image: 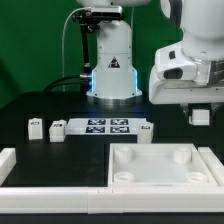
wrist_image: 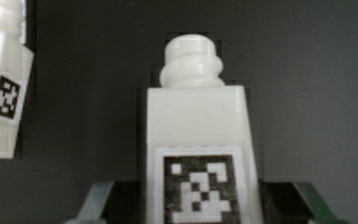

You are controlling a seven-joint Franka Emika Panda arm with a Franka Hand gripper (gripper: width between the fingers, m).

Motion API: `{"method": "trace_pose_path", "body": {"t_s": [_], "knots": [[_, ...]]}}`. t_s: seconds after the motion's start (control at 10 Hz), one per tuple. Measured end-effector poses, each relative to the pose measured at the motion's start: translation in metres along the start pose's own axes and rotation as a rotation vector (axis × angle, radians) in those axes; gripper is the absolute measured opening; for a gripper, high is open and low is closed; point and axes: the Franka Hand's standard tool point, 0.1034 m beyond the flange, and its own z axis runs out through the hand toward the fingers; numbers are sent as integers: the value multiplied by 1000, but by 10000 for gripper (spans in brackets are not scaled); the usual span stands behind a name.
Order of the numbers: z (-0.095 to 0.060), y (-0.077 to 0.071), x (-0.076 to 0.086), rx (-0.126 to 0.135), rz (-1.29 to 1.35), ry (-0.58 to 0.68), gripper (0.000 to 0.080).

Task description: Assemble one leg

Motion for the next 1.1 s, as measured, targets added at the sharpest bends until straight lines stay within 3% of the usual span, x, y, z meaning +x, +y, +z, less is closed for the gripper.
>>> {"method": "trace_pose_path", "body": {"t_s": [0.2,0.3,0.5,0.6,0.8,0.9,1.1], "knots": [[-29,8,7,-2,-6,131,291],[-50,11,19,-1,-18,255,291],[-73,14,33,14,-37,402,291],[-81,9,43,39,-43,533,291],[-73,5,37,60,-61,669,291],[-72,5,42,49,-105,700,291],[-80,21,76,-4,-217,705,291]]}}
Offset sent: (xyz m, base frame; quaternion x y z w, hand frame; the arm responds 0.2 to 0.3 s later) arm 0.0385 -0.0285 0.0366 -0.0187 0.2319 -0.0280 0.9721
